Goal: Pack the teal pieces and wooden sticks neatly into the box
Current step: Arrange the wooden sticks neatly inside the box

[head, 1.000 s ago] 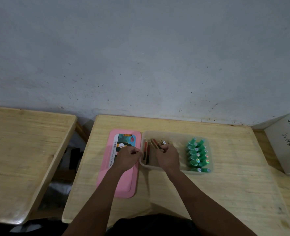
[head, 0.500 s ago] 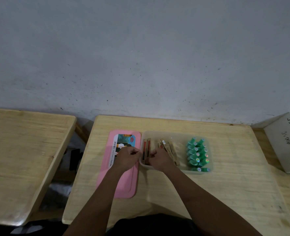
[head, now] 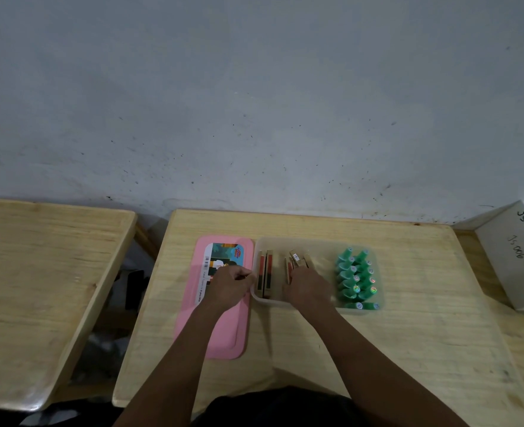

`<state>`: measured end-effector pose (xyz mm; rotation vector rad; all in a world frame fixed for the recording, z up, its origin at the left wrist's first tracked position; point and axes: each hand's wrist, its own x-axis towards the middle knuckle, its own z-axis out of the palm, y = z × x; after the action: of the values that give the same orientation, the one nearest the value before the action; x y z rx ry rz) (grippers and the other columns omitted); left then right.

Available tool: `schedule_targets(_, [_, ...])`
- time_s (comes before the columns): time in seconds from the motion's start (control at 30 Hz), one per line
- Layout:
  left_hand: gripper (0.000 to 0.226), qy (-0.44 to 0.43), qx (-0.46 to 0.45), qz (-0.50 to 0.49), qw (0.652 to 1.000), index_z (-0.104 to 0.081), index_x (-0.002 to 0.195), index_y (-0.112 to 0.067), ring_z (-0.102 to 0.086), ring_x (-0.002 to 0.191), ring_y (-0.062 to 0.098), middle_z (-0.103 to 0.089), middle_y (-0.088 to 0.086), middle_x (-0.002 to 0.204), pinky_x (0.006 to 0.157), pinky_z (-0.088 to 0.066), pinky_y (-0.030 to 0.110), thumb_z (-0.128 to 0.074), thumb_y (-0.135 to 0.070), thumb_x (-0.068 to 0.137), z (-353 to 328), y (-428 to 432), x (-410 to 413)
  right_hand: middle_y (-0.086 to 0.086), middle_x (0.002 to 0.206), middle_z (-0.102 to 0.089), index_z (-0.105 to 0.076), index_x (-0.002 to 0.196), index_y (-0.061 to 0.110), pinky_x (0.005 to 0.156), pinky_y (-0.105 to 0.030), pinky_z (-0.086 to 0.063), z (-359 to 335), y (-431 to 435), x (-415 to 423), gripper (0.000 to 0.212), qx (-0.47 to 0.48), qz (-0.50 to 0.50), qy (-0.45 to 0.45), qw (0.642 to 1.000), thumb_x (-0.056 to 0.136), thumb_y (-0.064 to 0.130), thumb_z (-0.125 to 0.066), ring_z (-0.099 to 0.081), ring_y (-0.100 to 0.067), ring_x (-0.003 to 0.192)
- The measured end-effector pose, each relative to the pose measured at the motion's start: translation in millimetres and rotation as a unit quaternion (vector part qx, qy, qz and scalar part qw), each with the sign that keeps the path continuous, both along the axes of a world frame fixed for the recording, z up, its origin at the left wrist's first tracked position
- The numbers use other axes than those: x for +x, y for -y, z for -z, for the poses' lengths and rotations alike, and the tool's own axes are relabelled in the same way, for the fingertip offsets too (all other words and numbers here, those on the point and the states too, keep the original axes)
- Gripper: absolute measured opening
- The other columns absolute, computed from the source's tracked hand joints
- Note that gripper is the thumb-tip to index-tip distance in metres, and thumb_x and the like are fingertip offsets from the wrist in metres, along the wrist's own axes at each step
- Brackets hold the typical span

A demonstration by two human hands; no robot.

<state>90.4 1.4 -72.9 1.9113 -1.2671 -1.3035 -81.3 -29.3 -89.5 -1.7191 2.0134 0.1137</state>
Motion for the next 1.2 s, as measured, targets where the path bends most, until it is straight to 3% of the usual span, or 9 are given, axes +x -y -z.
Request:
schedule_targets(0.13, [0.015,0.003,-0.005,0.006,1.000,-0.072,0.096,-0.010,-0.069,0.083,0.025,-0.069,0.004,0.082,0.082,-0.058,0.049,-0.062,-0.019,0.090,-1,-1,0,-0.002,0.100,-0.073,-0.072,0.101,0.019,0.082,-0.035,-0.054,-3,1,1,0.025,-0.005,-0.032,0.012,0.999,0.090,0.025,-0.051,-0.068,-0.022,0.093])
schedule_targets(0.23, [0.011,0.008,-0.007,0.010,1.000,-0.072,0.089,-0.014,-0.069,0.085,0.030,-0.070,0.006,0.082,0.080,-0.058,0.049,-0.061,-0.019,0.090,-2,-1,1,-0.003,0.103,-0.071,-0.070,0.105,0.017,0.076,-0.028,-0.048,-3,2,9,0.022,0.010,-0.071,0.052,0.996,0.090,0.020,-0.053,-0.066,-0.021,0.095])
schedule_targets(0.4, [0.012,0.008,-0.005,0.009,1.000,-0.071,0.091,-0.012,-0.069,0.087,0.029,-0.069,0.005,0.083,0.082,-0.058,0.048,-0.061,-0.019,0.090,-2,-1,0,0.000,0.107,-0.071,-0.072,0.104,0.021,0.086,-0.032,-0.052,-5,7,9,0.027,0.035,-0.109,0.100,0.988,0.089,0.012,-0.051,-0.065,-0.022,0.101])
schedule_targets(0.5, [0.013,0.005,-0.003,0.010,1.000,-0.071,0.094,-0.011,-0.068,0.088,0.027,-0.068,0.003,0.083,0.083,-0.058,0.047,-0.061,-0.018,0.090,-1,0,0,0.009,0.110,-0.069,-0.072,0.104,0.033,0.086,-0.031,-0.051,-12,6,-9,0.028,-0.046,-0.030,0.109,0.993,0.089,0.025,-0.050,-0.064,-0.017,0.102])
schedule_targets(0.6, [0.013,-0.001,-0.003,0.004,1.000,-0.071,0.095,-0.011,-0.068,0.086,0.024,-0.068,0.002,0.084,0.085,-0.057,0.047,-0.061,-0.018,0.090,0,1,0,0.005,0.108,-0.065,-0.067,0.109,0.029,0.076,-0.033,-0.048,-12,4,-28,0.026,-0.147,0.010,0.031,0.989,0.091,0.040,-0.052,-0.062,-0.020,0.102])
schedule_targets(0.87, [0.014,0.000,-0.006,0.000,1.000,-0.072,0.094,-0.011,-0.068,0.085,0.026,-0.071,0.009,0.086,0.085,-0.057,0.048,-0.061,-0.019,0.090,1,0,0,-0.002,0.099,-0.070,-0.066,0.101,0.018,0.072,-0.033,-0.049,-13,3,-32,0.026,-0.047,-0.020,-0.065,0.997,0.092,0.037,-0.050,-0.068,-0.025,0.094])
schedule_targets(0.93, [0.015,0.000,-0.005,-0.001,1.000,-0.071,0.097,-0.010,-0.068,0.083,0.024,-0.071,0.008,0.088,0.085,-0.057,0.047,-0.061,-0.019,0.091,0,-1,-1,-0.001,0.089,-0.068,-0.066,0.095,0.018,0.068,-0.031,-0.046,-15,3,-32,0.030,-0.033,-0.002,-0.017,0.999,0.089,0.043,-0.053,-0.067,-0.024,0.087])
schedule_targets(1.07, [0.018,-0.003,0.000,-0.004,1.000,-0.070,0.101,-0.008,-0.068,0.086,0.024,-0.070,0.006,0.089,0.085,-0.057,0.047,-0.061,-0.020,0.090,0,-1,-1,-0.002,0.060,-0.058,-0.072,0.080,0.003,0.057,-0.031,-0.044,-21,4,-35,0.030,0.010,0.079,0.247,0.966,0.090,0.026,-0.055,-0.056,-0.018,0.058])
schedule_targets(1.2, [0.018,-0.003,0.004,-0.008,1.000,-0.070,0.100,-0.008,-0.068,0.087,0.024,-0.068,0.005,0.088,0.086,-0.057,0.047,-0.061,-0.020,0.090,-1,-1,-2,-0.010,0.076,-0.071,-0.074,0.088,0.001,0.059,-0.026,-0.046,-23,-2,-36,0.029,0.052,0.143,0.355,0.922,0.095,0.019,-0.052,-0.063,-0.017,0.064])
